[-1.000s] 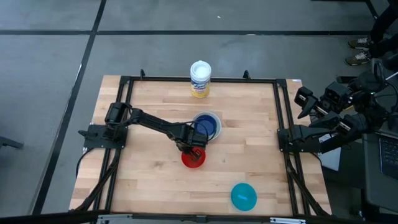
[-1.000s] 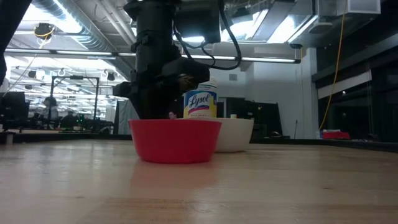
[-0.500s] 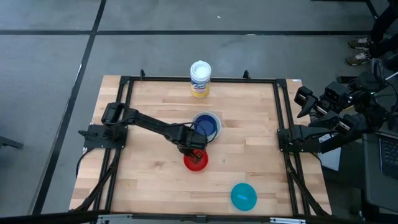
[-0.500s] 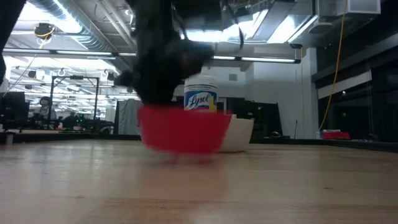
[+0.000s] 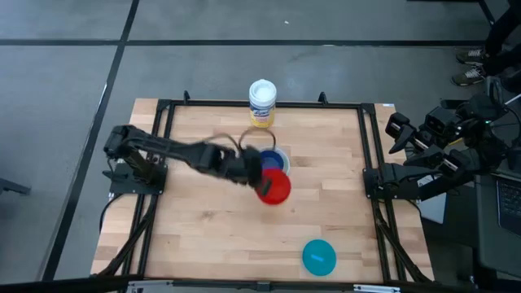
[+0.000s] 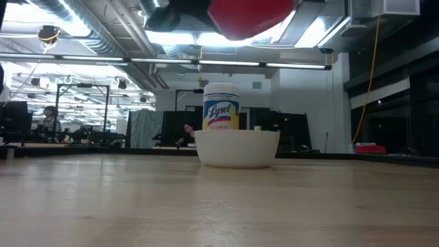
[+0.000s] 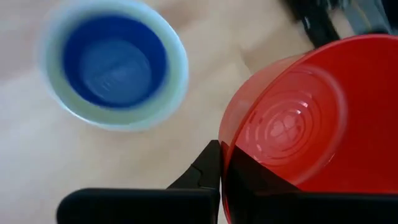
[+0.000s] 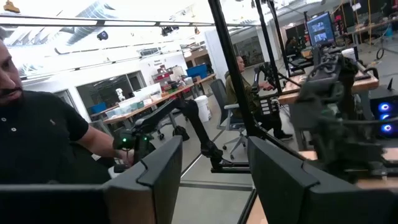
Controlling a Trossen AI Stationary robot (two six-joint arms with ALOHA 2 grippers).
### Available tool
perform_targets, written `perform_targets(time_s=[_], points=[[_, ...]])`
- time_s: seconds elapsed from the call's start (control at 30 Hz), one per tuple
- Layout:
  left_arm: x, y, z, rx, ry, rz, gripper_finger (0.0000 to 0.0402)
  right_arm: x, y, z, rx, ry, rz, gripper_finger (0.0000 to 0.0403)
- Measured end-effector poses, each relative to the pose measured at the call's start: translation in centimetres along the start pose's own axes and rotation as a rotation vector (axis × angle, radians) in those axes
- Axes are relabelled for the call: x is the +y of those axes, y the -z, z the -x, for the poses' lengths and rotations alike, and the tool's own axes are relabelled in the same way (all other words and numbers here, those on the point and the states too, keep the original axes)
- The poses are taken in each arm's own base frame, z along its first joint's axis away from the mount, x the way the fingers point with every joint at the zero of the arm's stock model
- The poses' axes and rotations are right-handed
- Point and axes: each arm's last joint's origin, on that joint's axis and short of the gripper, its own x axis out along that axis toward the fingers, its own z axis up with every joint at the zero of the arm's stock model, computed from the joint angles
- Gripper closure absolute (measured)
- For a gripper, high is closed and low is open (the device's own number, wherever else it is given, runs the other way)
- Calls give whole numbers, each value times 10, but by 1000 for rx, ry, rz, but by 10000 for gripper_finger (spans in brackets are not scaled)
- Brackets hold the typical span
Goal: Nest bowls inside each other
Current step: Stack the red bowl on the blue bowl
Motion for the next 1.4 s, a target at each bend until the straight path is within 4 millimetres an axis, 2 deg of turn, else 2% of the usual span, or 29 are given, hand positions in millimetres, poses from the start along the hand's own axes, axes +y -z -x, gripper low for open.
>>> perform_targets(time_s=[0.1,0.3,0.5,0.63,0.83,1.13,1.4], points=[[15,-25,-1,-32,-33,36,400,0,0,0,0,0,12,217],[53,-76,-17,-17,-83,65,400,0,0,0,0,0,24,217],[82,-105,-25,27,-101,100,400,0,0,0,0,0,24,217],[94,-109,-30,76,-135,114,400,0,0,0,0,0,31,217],[103,-103,-43,177,-201,110,400,0,0,0,-1,1,41,218],[98,-87,-84,258,-230,88,400,0,0,0,-3,7,49,218],[95,-83,-95,257,-225,81,400,0,0,0,-3,7,49,218]])
